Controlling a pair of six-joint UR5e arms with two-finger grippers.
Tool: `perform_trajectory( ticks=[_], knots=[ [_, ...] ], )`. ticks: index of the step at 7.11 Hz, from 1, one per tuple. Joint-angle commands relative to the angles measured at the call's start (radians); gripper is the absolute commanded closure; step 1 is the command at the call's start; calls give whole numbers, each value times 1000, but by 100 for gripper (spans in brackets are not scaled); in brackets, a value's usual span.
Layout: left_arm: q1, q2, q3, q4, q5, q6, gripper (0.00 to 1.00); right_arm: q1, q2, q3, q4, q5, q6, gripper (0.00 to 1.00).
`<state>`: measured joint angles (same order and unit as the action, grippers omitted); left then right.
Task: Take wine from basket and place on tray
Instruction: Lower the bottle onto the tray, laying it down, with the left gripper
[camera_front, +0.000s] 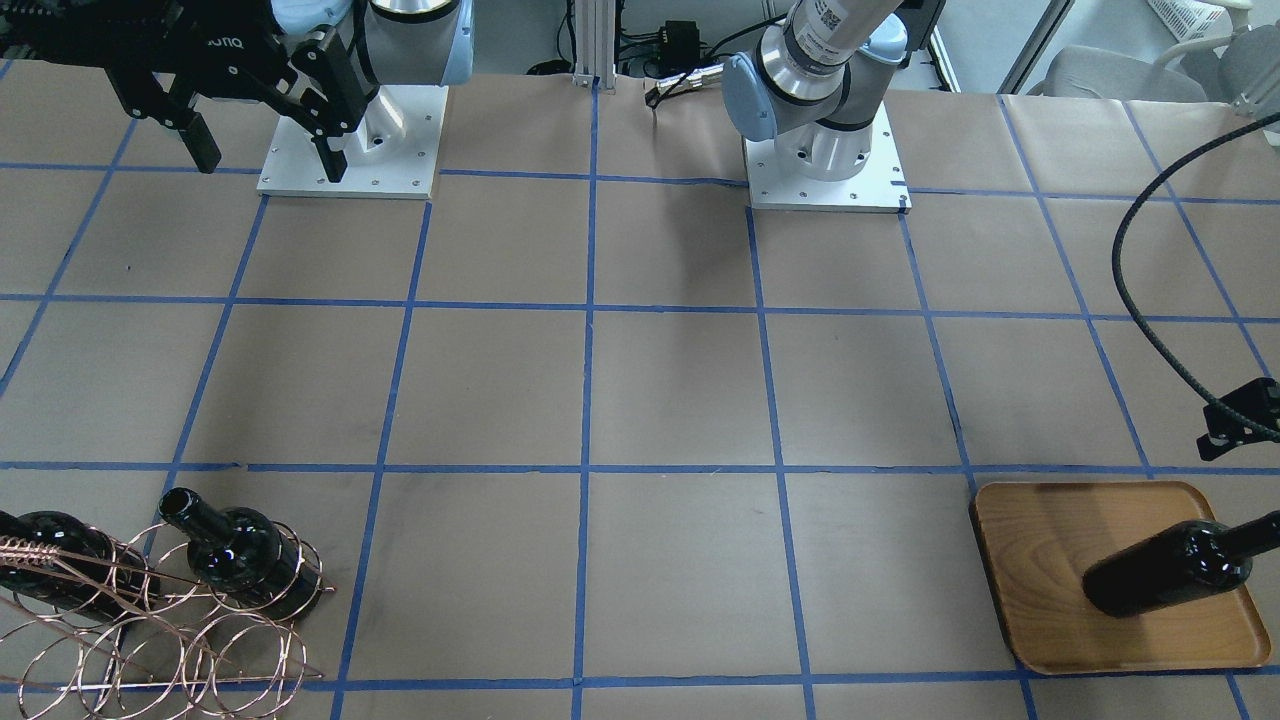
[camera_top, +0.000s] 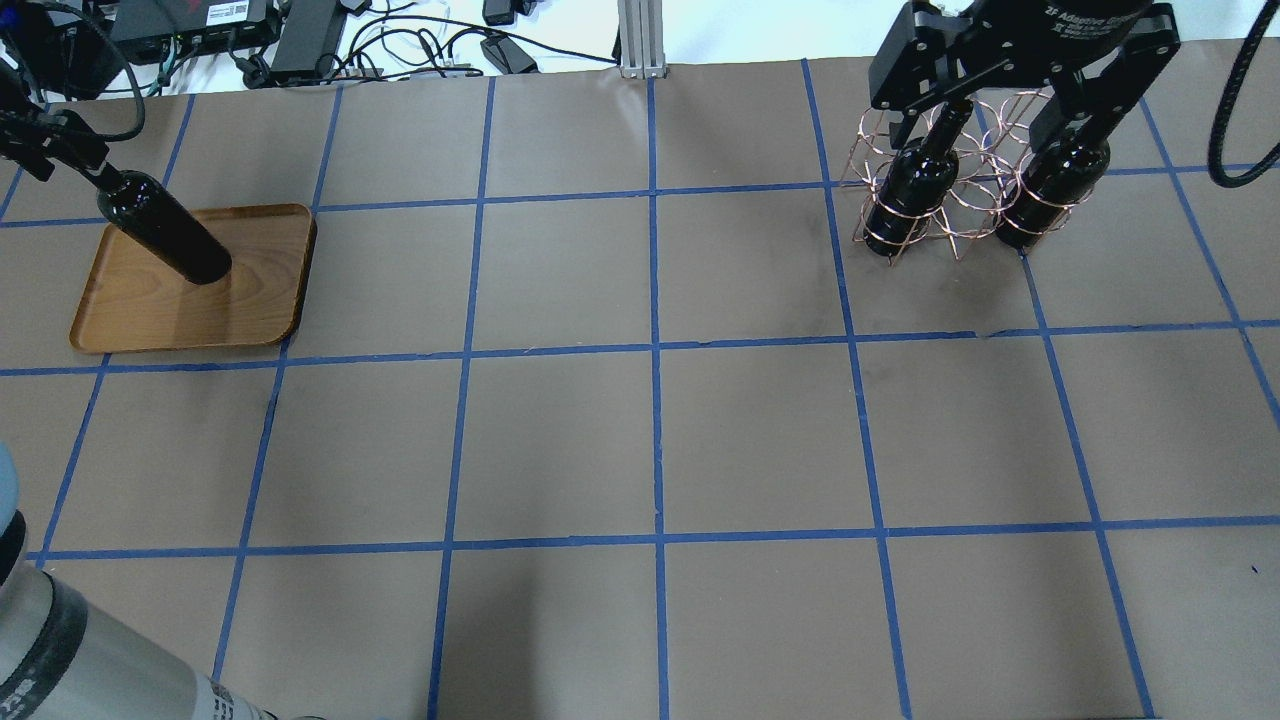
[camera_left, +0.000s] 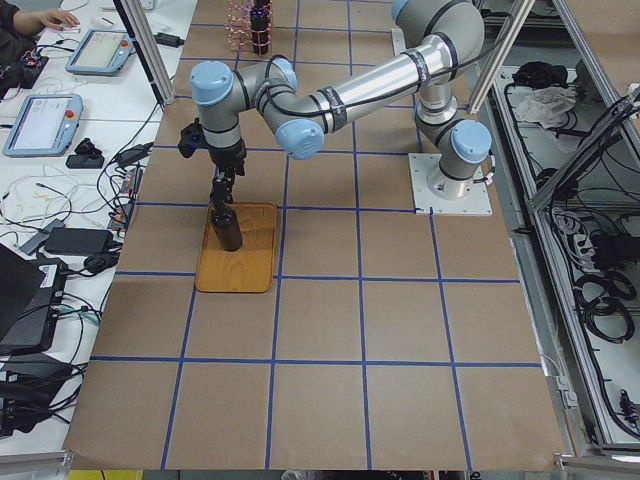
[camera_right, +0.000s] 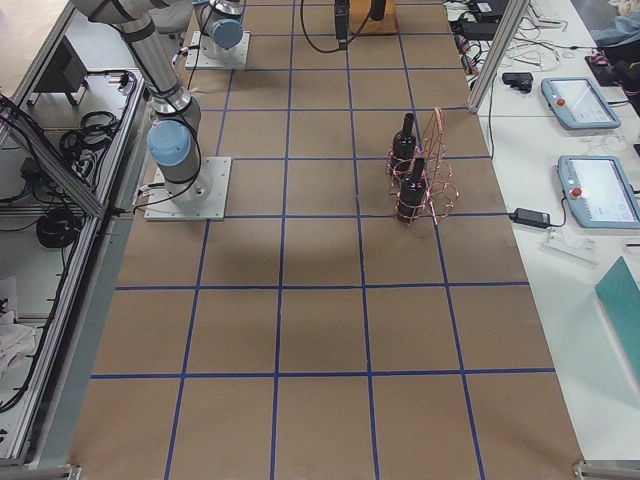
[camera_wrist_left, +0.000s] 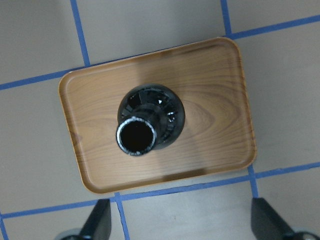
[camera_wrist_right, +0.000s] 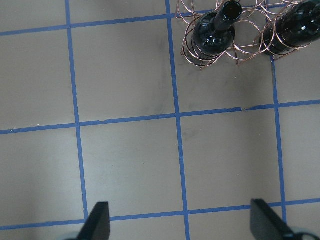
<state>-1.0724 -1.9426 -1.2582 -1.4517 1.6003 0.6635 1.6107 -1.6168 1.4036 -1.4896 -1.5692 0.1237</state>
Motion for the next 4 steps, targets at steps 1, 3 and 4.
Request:
perform_trajectory(
  ticks=[1, 3, 4],
  knots=[
    [-114, 114, -27, -61, -58, -191, 0, 0, 0, 0, 0, 1, 1, 0],
    [-303, 213, -75, -62, -45, -396, 0, 0, 0, 0, 0, 1, 1, 0],
    [-361, 253, -95, -64, -68, -476, 0, 0, 0, 0, 0, 1, 1, 0]
  ],
)
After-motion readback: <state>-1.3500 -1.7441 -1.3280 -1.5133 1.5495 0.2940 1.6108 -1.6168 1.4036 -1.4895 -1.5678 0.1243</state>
